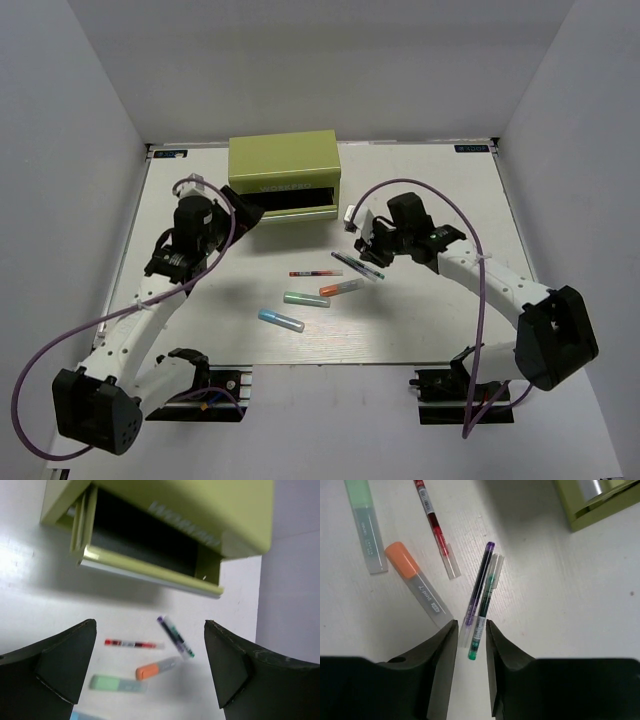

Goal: Sort the stationery into containers
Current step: Pick up the pen from the center of the board.

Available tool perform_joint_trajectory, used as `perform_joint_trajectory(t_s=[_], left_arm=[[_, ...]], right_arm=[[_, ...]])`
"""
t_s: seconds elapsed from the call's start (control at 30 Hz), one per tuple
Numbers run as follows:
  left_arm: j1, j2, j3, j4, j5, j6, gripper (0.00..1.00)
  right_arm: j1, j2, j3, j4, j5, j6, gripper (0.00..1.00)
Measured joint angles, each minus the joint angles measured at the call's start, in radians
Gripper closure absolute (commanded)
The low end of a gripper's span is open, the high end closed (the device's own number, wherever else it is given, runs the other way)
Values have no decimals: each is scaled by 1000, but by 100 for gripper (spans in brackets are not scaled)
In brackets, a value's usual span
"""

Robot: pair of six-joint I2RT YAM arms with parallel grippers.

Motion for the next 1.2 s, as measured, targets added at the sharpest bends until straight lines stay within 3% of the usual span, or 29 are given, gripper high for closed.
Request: perform_joint_trajectory(t_s=[0.27,0.53,0.93,1.2], left_arm=[[3,-144,-134,-91,57,-55,9],[-9,-202,-197,-133,99,-75,6],[-10,-239,-226,-140,127,-52,3],[-10,-167,-226,-90,172,-8,15]], right_arm=[[-19,164,23,0,-47,75,69],[-21,343,95,17,-29,129,66],[-21,416,119,69,43,166,66],[-21,430,111,119,90,173,66]])
